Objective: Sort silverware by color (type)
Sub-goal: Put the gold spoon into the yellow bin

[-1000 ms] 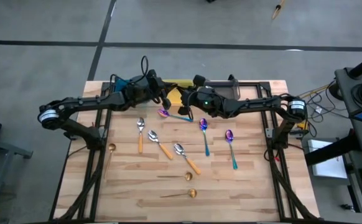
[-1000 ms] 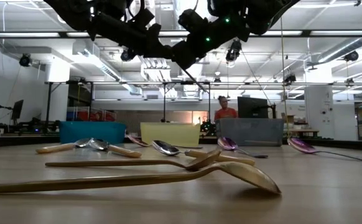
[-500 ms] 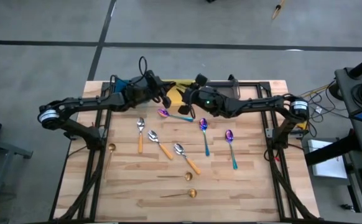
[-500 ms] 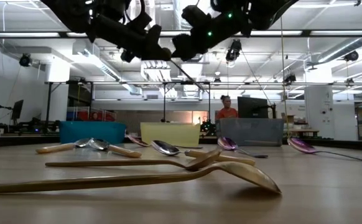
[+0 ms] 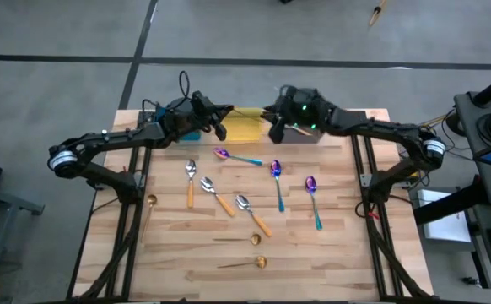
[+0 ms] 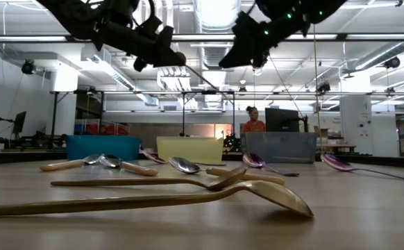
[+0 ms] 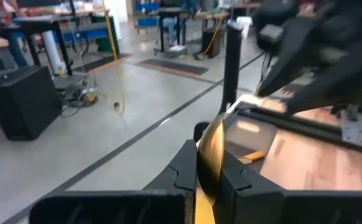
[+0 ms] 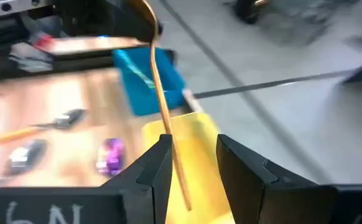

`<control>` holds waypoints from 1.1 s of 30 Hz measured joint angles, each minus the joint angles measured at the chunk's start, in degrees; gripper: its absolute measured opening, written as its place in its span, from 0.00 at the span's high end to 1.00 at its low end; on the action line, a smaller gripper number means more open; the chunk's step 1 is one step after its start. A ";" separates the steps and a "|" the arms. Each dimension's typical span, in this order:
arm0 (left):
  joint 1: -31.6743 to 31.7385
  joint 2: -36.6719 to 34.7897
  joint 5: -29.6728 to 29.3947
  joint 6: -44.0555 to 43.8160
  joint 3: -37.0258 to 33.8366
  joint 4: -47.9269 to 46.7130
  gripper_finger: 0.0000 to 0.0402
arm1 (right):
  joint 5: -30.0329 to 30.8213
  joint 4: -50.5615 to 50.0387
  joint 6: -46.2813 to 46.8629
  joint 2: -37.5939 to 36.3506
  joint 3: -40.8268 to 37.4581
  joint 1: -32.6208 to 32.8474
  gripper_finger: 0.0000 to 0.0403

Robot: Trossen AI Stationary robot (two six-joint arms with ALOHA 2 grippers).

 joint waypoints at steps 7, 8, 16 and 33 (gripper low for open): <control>0.11 -4.40 1.02 -1.75 -6.23 7.76 1.00 | -19.59 10.17 4.69 -0.01 -8.64 -6.80 0.71; 0.11 -5.01 1.14 -1.83 -6.99 8.54 1.00 | -19.59 12.61 4.87 0.25 -9.91 -6.96 0.71; 0.11 -10.52 1.69 -3.24 -12.82 10.29 1.00 | -20.42 30.60 8.77 1.84 -16.88 -6.52 0.71; 4.20 -12.46 1.38 -4.37 -16.86 18.06 0.98 | -10.81 44.43 0.86 3.27 -21.48 -5.98 0.71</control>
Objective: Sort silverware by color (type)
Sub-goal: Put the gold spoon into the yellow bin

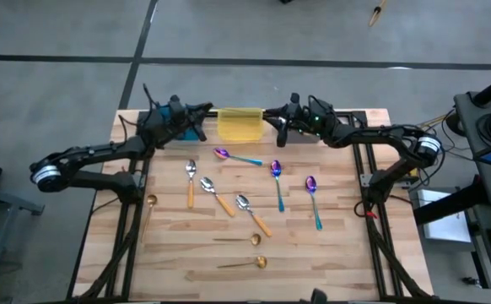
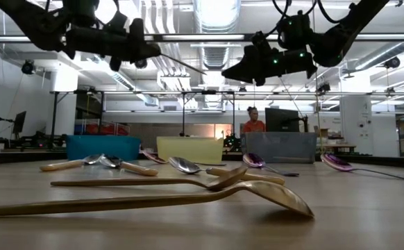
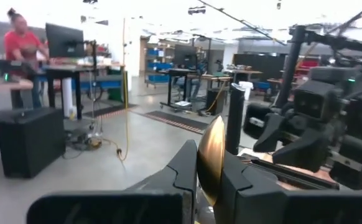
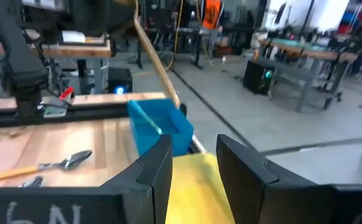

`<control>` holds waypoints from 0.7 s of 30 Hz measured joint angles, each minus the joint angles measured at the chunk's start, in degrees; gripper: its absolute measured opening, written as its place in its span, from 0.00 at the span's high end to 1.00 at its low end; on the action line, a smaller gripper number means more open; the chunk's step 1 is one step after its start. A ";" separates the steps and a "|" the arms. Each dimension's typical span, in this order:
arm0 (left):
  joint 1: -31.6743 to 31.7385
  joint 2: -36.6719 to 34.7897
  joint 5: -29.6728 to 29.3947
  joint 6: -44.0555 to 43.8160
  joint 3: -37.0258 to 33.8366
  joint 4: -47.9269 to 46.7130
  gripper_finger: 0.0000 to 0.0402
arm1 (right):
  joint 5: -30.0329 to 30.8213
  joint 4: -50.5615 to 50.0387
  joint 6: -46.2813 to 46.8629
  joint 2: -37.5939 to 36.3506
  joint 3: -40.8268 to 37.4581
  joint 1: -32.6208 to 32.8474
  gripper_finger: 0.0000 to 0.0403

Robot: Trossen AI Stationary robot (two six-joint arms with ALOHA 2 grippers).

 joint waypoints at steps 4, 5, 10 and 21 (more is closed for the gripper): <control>0.08 2.50 -0.08 -4.86 0.15 0.85 0.99 | 0.26 2.65 1.06 0.49 0.00 -0.37 0.71; 0.08 3.18 0.06 -5.97 0.15 1.58 0.99 | 0.24 2.68 1.79 0.55 0.00 -0.32 0.71; 0.15 4.96 0.00 -8.01 0.20 3.84 0.99 | -0.79 4.22 6.02 2.07 0.00 -0.24 0.71; 1.20 5.14 -4.55 -3.25 0.20 8.58 0.99 | -4.82 6.26 23.96 9.36 8.21 -0.57 0.71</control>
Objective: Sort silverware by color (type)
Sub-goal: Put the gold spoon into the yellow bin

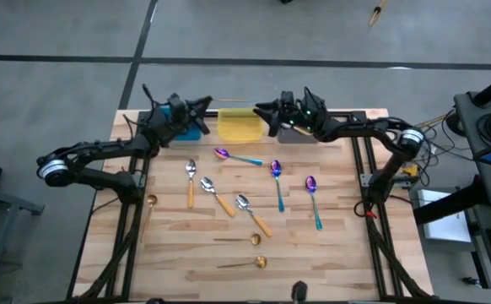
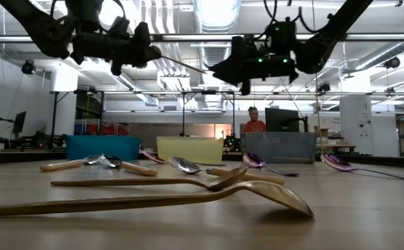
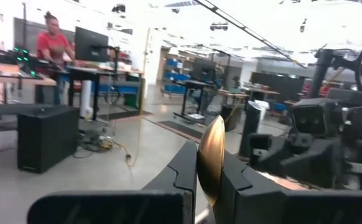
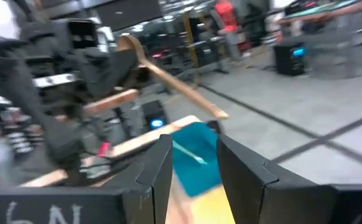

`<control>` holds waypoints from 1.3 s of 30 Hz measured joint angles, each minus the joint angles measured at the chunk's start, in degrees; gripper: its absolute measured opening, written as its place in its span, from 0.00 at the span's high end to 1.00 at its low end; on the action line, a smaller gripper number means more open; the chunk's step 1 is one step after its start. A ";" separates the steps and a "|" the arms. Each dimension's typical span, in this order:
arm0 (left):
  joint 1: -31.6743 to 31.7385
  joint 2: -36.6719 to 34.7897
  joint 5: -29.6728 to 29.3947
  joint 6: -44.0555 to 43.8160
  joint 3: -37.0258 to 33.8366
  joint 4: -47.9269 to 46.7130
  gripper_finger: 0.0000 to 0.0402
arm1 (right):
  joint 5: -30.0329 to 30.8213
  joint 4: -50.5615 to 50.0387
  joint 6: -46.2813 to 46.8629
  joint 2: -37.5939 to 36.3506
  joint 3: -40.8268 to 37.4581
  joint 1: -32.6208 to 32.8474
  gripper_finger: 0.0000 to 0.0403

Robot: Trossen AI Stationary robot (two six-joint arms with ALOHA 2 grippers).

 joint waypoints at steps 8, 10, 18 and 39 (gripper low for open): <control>0.91 0.04 0.07 0.17 0.00 0.13 0.99 | -4.56 0.07 0.89 6.99 8.68 -0.26 0.71; 0.91 0.04 -0.04 0.20 0.00 0.17 0.99 | -4.93 -0.58 -0.18 7.66 10.01 -0.51 0.71; 1.08 0.04 0.16 2.65 0.00 -0.24 0.99 | -4.93 -20.21 -23.43 4.36 14.33 -0.37 0.71; 1.04 0.07 1.86 2.75 0.02 0.43 0.99 | 2.90 -22.66 -27.11 4.52 15.84 -0.07 0.71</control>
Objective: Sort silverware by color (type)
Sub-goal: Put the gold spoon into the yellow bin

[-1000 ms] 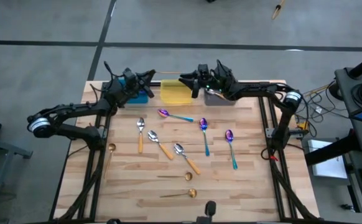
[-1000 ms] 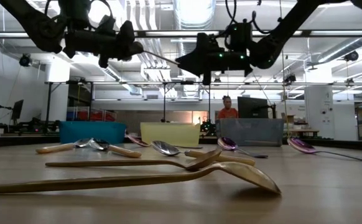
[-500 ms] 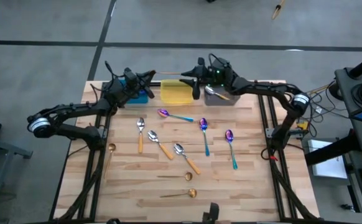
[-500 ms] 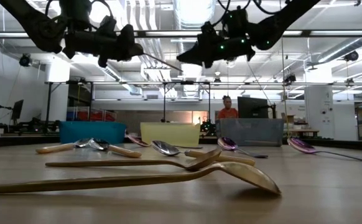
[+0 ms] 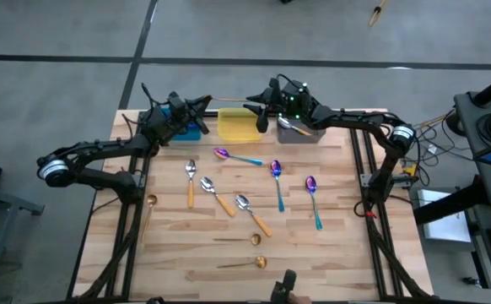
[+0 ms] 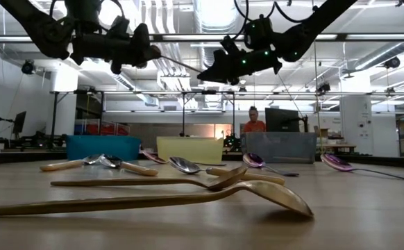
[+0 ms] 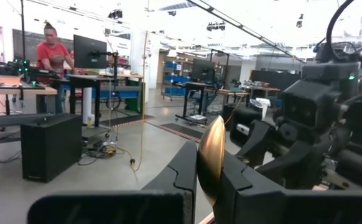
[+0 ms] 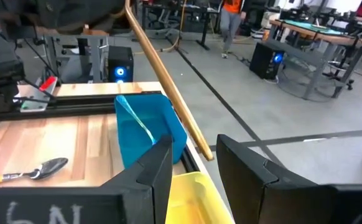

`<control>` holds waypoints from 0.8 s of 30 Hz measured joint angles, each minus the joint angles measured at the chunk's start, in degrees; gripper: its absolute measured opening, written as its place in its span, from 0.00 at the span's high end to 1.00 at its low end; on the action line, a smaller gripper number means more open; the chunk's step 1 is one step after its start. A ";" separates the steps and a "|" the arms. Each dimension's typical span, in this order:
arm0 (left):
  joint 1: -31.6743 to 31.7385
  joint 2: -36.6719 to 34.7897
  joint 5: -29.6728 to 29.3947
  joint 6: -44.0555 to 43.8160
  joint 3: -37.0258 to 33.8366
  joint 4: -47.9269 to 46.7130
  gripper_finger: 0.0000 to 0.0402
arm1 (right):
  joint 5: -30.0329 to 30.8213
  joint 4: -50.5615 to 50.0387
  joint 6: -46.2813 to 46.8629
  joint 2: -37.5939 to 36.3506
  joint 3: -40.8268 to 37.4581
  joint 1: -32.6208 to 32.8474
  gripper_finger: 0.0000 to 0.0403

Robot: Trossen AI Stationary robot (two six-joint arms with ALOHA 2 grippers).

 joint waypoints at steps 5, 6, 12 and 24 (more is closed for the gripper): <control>0.00 0.00 -0.02 -0.04 -0.01 0.12 0.99 | -0.26 1.51 0.52 0.09 -0.04 0.11 0.71; 0.00 0.00 0.00 -0.04 0.00 0.16 0.99 | -0.56 2.30 1.00 0.09 -0.04 0.11 0.71; 0.00 0.00 -0.02 -0.50 -0.02 0.78 0.99 | -3.48 6.32 2.87 0.49 -0.04 0.11 0.71; -0.02 0.00 0.13 -1.01 0.00 1.64 0.99 | -4.90 8.03 5.08 1.16 -0.04 0.11 0.78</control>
